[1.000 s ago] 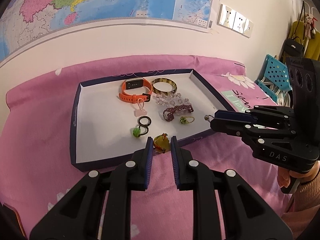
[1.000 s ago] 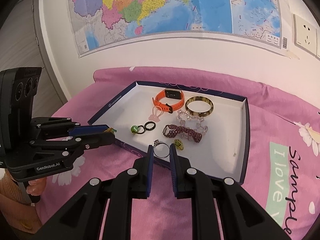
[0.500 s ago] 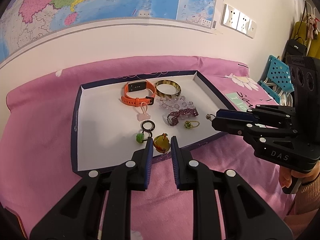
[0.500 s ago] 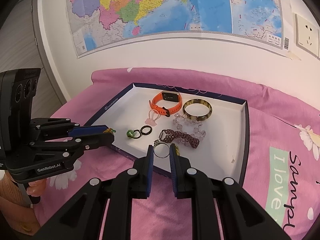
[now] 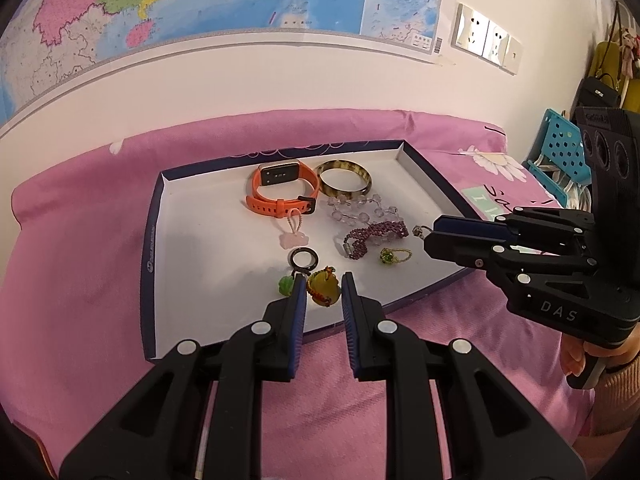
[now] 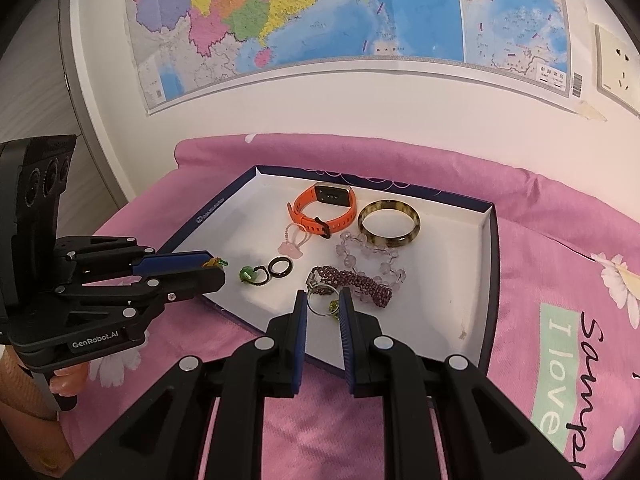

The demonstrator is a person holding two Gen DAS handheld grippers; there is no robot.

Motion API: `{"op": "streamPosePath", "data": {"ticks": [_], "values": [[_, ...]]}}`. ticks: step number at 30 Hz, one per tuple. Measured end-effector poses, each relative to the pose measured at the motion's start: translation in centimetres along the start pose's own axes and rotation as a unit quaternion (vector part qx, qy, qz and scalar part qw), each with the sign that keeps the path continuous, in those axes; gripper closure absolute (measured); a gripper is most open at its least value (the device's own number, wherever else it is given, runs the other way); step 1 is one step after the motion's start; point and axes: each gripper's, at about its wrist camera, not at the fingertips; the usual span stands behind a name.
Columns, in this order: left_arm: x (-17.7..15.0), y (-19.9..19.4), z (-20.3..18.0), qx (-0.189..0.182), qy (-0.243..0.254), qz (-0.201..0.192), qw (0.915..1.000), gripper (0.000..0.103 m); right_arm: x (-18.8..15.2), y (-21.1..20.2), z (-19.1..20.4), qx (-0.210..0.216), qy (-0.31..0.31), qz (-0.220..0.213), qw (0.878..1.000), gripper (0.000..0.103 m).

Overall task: Organize jewelry
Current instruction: 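Lower the amber pendant into the box with the left tool while the right lowers the silver ring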

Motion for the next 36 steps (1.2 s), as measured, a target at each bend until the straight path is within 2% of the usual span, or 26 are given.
{"op": "streamPosePath", "data": {"ticks": [36], "values": [[0.4, 2.6, 0.9, 0.017, -0.013, 0.014, 0.9997, 0.085, 0.2, 2.4, 0.1, -0.006, -0.004, 0.018, 1.000, 0.089]]}}
Point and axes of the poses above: each gripper's, at about its wrist camera, not at the fingertips, and y roughly the way its jaws point, z to its left, x to its top, and after that the axes turned 4 degrees about -x, right-handed
